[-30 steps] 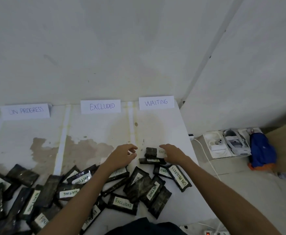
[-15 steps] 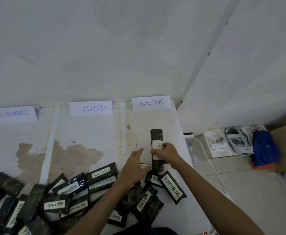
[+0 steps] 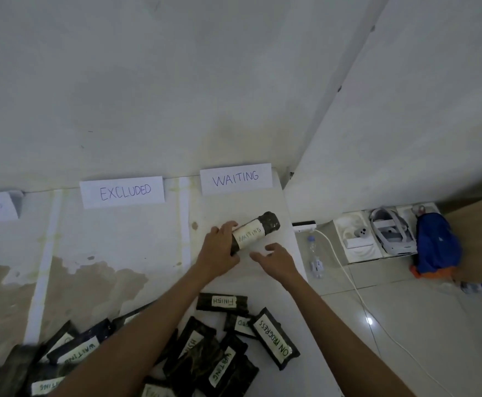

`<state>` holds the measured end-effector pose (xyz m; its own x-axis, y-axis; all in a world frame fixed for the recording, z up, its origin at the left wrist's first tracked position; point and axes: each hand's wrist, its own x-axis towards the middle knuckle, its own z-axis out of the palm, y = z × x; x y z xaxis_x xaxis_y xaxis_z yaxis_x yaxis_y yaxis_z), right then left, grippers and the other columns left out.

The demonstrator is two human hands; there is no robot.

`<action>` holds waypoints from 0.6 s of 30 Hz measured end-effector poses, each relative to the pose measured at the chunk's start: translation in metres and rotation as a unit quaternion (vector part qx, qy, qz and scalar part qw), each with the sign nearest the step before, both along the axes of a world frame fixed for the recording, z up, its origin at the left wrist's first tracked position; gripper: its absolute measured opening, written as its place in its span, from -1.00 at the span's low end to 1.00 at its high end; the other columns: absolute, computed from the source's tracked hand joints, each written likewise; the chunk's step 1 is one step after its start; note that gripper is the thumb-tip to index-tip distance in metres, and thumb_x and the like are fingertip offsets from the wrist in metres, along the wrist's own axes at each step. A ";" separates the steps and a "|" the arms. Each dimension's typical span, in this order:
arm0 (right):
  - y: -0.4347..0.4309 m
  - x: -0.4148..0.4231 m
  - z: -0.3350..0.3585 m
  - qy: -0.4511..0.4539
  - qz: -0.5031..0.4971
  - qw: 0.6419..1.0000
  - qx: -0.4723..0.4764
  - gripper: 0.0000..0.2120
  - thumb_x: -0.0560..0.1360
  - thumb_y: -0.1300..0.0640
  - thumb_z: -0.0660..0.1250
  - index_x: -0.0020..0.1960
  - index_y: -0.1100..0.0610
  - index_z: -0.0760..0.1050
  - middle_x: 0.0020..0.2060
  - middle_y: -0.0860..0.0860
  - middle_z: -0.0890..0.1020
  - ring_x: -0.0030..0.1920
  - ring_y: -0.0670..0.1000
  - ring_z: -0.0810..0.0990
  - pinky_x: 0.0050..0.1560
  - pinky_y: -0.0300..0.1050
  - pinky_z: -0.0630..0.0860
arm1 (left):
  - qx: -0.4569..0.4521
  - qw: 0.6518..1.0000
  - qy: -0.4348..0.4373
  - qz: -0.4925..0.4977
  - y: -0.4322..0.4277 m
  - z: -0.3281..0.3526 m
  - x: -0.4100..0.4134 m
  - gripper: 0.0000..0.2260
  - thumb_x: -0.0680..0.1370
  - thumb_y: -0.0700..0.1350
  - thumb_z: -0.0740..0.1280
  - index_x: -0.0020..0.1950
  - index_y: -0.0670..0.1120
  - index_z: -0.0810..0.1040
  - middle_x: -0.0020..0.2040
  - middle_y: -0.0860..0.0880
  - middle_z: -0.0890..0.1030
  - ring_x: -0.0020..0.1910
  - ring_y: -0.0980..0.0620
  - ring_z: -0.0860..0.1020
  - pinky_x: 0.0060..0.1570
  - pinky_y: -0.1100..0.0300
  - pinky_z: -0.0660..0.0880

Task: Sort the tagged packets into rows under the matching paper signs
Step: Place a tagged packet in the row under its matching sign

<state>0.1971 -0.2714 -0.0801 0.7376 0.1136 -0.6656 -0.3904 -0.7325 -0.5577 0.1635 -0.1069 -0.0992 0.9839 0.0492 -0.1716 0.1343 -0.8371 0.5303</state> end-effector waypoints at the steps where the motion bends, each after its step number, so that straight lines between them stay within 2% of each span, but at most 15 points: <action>1: -0.007 0.002 -0.007 -0.047 0.033 0.997 -0.042 -0.41 0.43 -0.11 0.37 0.35 0.13 0.34 0.30 0.14 0.42 0.27 0.14 0.42 0.26 0.02 0.41 | 0.000 1.000 0.002 -0.010 0.006 -0.003 0.014 -0.42 0.33 -0.15 0.39 0.32 -0.15 0.32 0.14 -0.14 0.48 0.04 -0.16 0.43 -0.14 0.13 0.30; 3: -0.021 0.003 -0.020 -0.127 0.083 0.985 -0.087 -0.52 0.45 -0.01 0.36 0.32 0.10 0.38 0.29 0.12 0.40 0.26 0.14 0.38 0.23 0.01 0.40 | -0.010 0.999 0.016 -0.030 0.016 -0.010 0.038 -0.46 0.32 -0.14 0.40 0.27 -0.12 0.34 0.14 -0.11 0.45 0.03 -0.10 0.38 -0.09 0.13 0.25; 6: -0.032 -0.002 -0.032 -0.184 0.133 0.970 -0.085 -0.56 0.42 0.11 0.37 0.28 0.13 0.45 0.25 0.14 0.41 0.25 0.16 0.36 0.23 -0.03 0.36 | -0.013 0.998 0.015 -0.061 0.023 -0.018 0.071 -0.47 0.31 -0.13 0.42 0.25 -0.10 0.37 0.14 -0.11 0.40 0.03 -0.07 0.33 -0.03 0.10 0.29; 9: -0.039 -0.008 -0.046 -0.250 0.159 0.952 -0.075 -0.61 0.33 0.18 0.44 0.15 0.17 0.55 0.16 0.19 0.49 0.16 0.24 0.43 0.13 0.05 0.46 | -0.006 0.996 0.009 -0.088 0.022 -0.027 0.093 -0.47 0.34 -0.12 0.42 0.28 -0.10 0.36 0.15 -0.12 0.38 0.06 -0.09 0.33 0.00 0.07 0.30; 13: -0.041 -0.009 -0.052 -0.277 0.160 0.944 -0.086 -0.64 0.28 0.16 0.46 0.07 0.14 0.58 0.15 0.17 0.52 0.12 0.23 0.47 0.02 0.01 0.46 | -0.004 0.995 0.025 -0.093 0.016 -0.037 0.103 -0.48 0.41 -0.15 0.38 0.34 -0.09 0.33 0.18 -0.13 0.36 0.10 -0.11 0.33 0.06 0.04 0.30; 16: -0.042 -0.008 -0.052 -0.277 0.171 0.942 -0.082 -0.65 0.29 0.14 0.44 0.08 0.13 0.58 0.15 0.17 0.51 0.13 0.23 0.46 0.07 0.05 0.47 | -0.011 0.996 0.030 -0.079 0.014 -0.037 0.102 -0.45 0.41 -0.17 0.38 0.37 -0.10 0.31 0.20 -0.16 0.36 0.13 -0.14 0.34 0.09 0.02 0.31; 18: -0.043 -0.006 -0.049 -0.260 0.172 0.947 -0.075 -0.64 0.33 0.15 0.43 0.13 0.13 0.56 0.18 0.17 0.49 0.17 0.22 0.42 0.16 -0.03 0.38 | -0.008 0.997 0.032 -0.076 0.014 -0.035 0.099 -0.40 0.42 -0.17 0.38 0.43 -0.09 0.26 0.25 -0.18 0.33 0.18 -0.17 0.32 0.14 0.01 0.28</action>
